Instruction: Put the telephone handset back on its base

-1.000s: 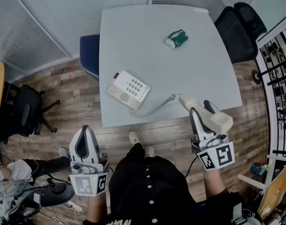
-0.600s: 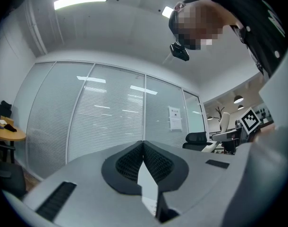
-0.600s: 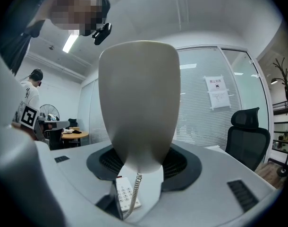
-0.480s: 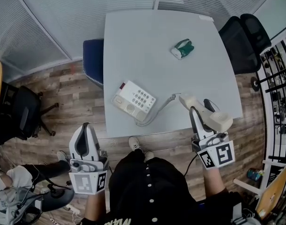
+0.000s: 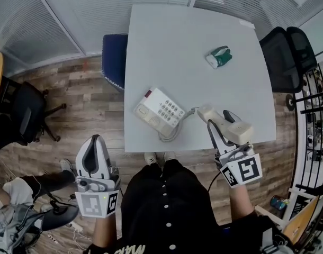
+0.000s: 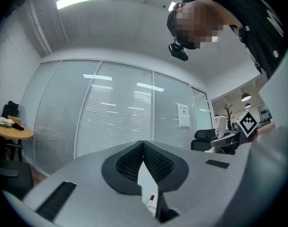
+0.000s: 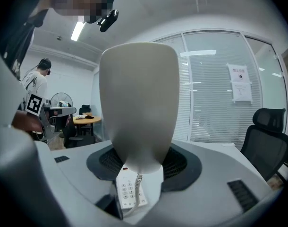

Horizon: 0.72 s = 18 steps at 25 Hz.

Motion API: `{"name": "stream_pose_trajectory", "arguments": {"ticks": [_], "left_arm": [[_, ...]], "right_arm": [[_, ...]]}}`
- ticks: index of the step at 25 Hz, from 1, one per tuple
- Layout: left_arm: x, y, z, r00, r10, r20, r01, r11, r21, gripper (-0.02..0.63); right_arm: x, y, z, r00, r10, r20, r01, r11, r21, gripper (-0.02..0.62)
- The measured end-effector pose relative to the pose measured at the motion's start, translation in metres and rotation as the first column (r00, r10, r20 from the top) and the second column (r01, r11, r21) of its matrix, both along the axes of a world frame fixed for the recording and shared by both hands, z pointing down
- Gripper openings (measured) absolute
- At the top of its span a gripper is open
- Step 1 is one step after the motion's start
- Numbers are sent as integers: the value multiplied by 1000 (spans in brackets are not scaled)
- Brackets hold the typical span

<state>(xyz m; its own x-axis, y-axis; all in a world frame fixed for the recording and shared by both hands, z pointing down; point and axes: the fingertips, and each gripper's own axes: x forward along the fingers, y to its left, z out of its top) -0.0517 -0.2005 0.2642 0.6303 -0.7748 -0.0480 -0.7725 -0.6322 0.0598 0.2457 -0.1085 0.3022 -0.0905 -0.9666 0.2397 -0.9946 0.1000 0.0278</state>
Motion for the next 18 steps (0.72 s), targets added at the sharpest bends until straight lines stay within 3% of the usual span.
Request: {"name": "stream_pose_trajectory", "arguments": {"ticks": [8, 18], "left_arm": [[-12, 6, 18, 994, -105, 10, 105, 993, -57, 15], [-25, 24, 42, 976, -214, 47, 218, 969, -119, 15]], "right_arm": [[-19, -28, 44, 986, -165, -26, 160, 976, -147, 227], [-51, -36, 109, 933, -359, -10, 336, 882, -331, 227]]}}
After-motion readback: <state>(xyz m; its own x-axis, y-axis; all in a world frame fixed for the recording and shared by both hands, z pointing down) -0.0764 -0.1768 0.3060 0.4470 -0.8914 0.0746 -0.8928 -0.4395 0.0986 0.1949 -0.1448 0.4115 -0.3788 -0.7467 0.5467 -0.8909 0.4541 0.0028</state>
